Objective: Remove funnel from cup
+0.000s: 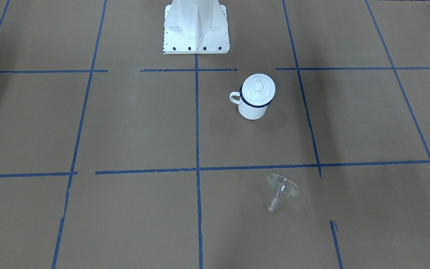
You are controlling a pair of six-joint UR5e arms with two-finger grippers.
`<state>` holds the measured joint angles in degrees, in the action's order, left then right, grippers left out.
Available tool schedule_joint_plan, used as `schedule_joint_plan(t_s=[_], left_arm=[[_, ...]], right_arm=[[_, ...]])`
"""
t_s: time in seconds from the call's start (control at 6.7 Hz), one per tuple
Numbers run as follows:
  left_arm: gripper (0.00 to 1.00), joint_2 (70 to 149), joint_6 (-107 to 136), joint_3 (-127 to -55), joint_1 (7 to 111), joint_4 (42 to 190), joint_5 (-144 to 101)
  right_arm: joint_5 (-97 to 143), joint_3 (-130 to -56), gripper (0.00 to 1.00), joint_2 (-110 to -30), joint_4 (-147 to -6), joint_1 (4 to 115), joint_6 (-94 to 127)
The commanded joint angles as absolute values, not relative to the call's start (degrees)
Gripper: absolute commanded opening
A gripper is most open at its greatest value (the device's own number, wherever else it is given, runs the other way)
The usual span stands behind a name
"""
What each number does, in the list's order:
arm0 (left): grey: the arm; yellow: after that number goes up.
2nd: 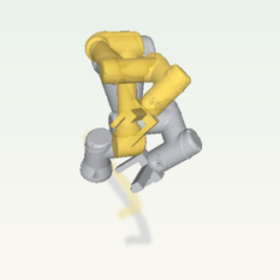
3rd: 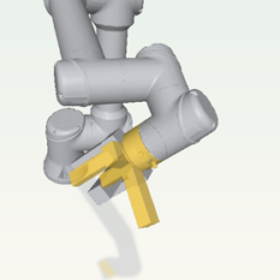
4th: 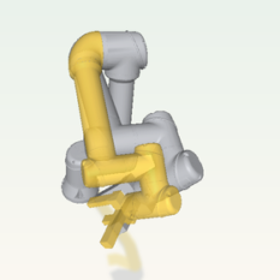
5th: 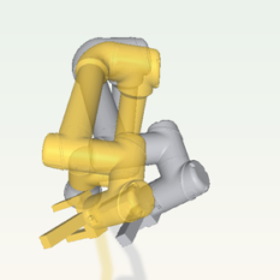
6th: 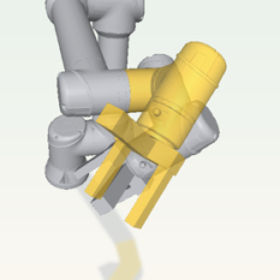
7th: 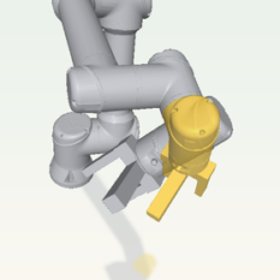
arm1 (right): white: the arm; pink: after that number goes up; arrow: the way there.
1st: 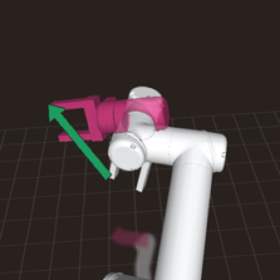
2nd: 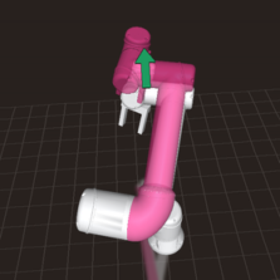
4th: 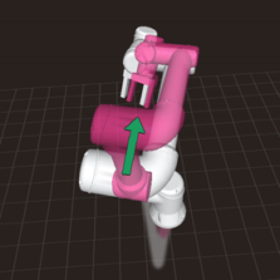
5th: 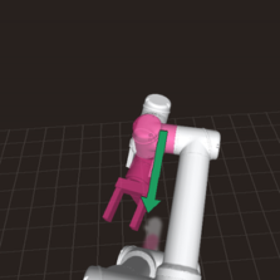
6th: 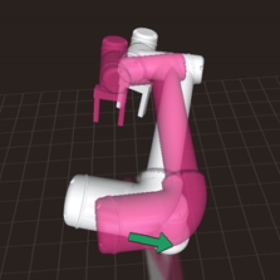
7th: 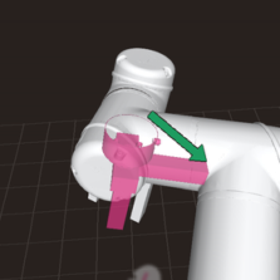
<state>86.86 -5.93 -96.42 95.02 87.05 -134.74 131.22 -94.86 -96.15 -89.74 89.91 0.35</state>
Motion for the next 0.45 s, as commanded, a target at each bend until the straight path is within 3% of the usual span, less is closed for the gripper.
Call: schedule_joint_plan(t_s=[0.0, 0.3], left_arm=[[1.00, 86.8, -5.9, -96.8, 95.0, 86.9, -134.7], [1.00, 86.8, -5.9, -96.9, 95.0, 86.9, -134.7]], right_arm=[[131.2, -94.9, 1.00, -96.2, -89.7, 89.9, 0.4], [131.2, -94.9, 1.00, -96.2, -89.7, 89.9, 0.4]])
